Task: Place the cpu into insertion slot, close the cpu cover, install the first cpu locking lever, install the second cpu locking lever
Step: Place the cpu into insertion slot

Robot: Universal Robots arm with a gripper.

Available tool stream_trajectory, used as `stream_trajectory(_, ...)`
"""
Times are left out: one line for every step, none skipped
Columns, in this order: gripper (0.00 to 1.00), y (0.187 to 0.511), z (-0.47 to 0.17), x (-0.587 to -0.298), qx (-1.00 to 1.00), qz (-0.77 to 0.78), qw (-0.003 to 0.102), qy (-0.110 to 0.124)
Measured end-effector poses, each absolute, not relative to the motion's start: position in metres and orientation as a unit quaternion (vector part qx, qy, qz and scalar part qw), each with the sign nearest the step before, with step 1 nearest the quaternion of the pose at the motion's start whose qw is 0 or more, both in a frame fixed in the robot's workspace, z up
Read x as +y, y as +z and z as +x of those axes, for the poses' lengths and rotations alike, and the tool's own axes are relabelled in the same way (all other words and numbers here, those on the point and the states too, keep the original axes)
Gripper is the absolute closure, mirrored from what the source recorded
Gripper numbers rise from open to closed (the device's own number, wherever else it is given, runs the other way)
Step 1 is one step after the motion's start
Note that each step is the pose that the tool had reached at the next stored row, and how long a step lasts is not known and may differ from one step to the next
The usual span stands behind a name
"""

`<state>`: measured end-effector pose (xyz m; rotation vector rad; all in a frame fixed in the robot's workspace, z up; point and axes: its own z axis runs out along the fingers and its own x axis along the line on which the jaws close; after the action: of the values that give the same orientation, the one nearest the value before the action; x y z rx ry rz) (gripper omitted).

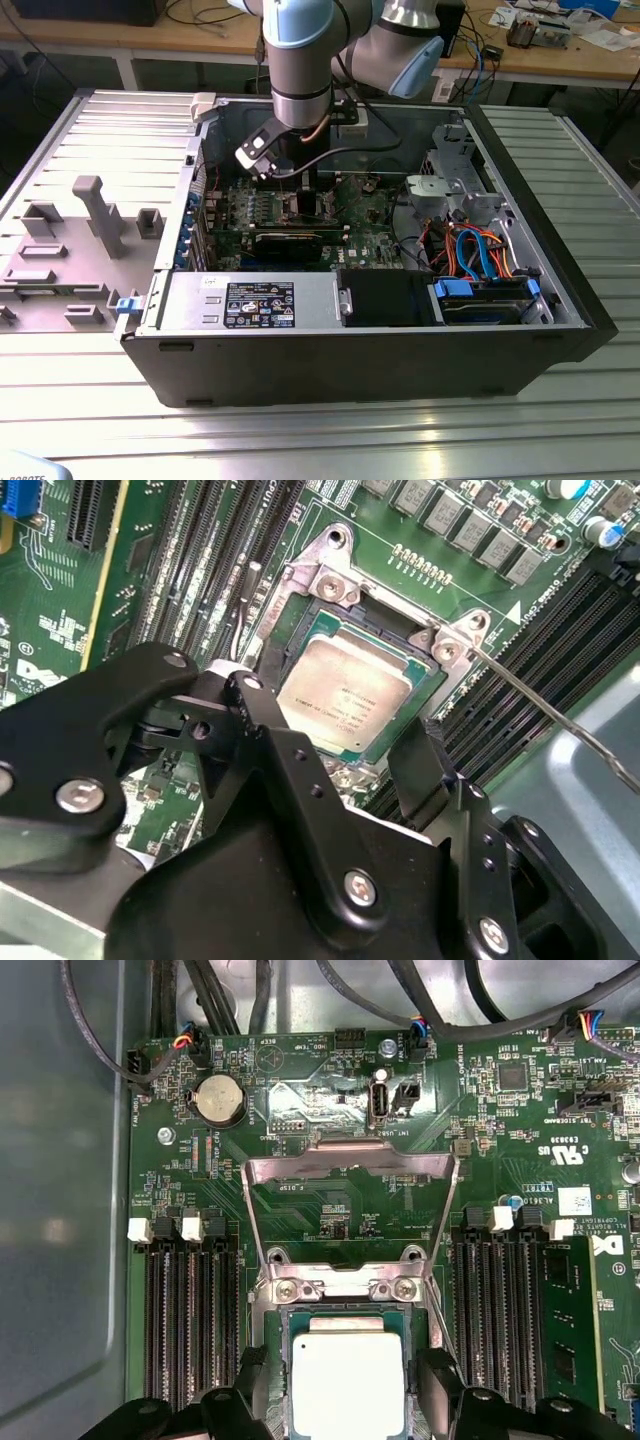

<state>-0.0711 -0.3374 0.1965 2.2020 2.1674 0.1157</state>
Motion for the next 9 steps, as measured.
stream_trajectory(0.31,0.1965,-0.0711,-0.3374,0.701,0.712,0.025,0.037)
stream_trajectory(0.31,0.1964,-0.071,-0.3372,0.701,0.712,0.025,0.037)
stream_trajectory(0.31,0.1964,-0.071,-0.3354,0.701,0.712,0.025,0.038)
stream_trajectory(0.31,0.1964,-0.0711,-0.3337,0.701,0.712,0.025,0.037)
stream_trajectory(0.31,0.1963,-0.0711,-0.3333,0.701,0.712,0.025,0.037)
stream_trajectory(0.31,0.1963,-0.0711,-0.3334,0.701,0.712,0.025,0.037)
stream_trajectory(0.31,0.1963,-0.0711,-0.3334,0.701,0.712,0.025,0.037)
stream_trajectory(0.31,0.1962,-0.071,-0.3333,0.701,0.712,0.025,0.037)
stream_trajectory(0.31,0.196,-0.071,-0.3333,0.701,0.712,0.025,0.037)
